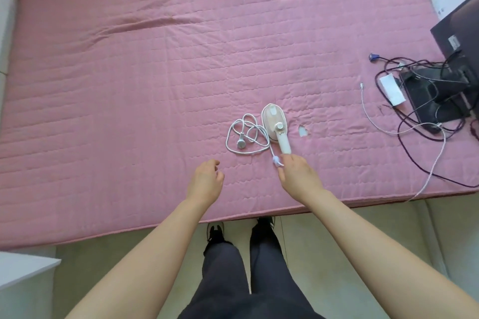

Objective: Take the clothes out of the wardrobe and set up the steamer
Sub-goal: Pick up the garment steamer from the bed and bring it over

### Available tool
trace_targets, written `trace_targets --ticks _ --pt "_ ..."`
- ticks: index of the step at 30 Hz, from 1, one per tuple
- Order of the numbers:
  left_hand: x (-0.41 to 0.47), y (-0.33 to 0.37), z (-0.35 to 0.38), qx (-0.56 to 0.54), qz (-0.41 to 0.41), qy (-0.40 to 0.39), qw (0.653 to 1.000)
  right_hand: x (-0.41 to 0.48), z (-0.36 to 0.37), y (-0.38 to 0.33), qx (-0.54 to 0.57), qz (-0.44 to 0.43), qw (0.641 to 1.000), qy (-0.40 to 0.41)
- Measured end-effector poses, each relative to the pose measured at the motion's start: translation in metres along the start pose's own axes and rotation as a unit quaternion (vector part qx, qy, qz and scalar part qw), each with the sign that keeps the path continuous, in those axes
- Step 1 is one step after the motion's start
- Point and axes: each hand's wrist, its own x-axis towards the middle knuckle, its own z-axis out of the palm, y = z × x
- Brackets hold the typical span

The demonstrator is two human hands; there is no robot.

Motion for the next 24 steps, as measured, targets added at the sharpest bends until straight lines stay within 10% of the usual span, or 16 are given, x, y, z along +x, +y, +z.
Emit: trace_targets --ticks 24 --pt "0.225 -0.015 0.160 -0.021 -0.038 0.036 0.998 0.224 0.159 0.037 0.096 0.146 0.980 -0.097"
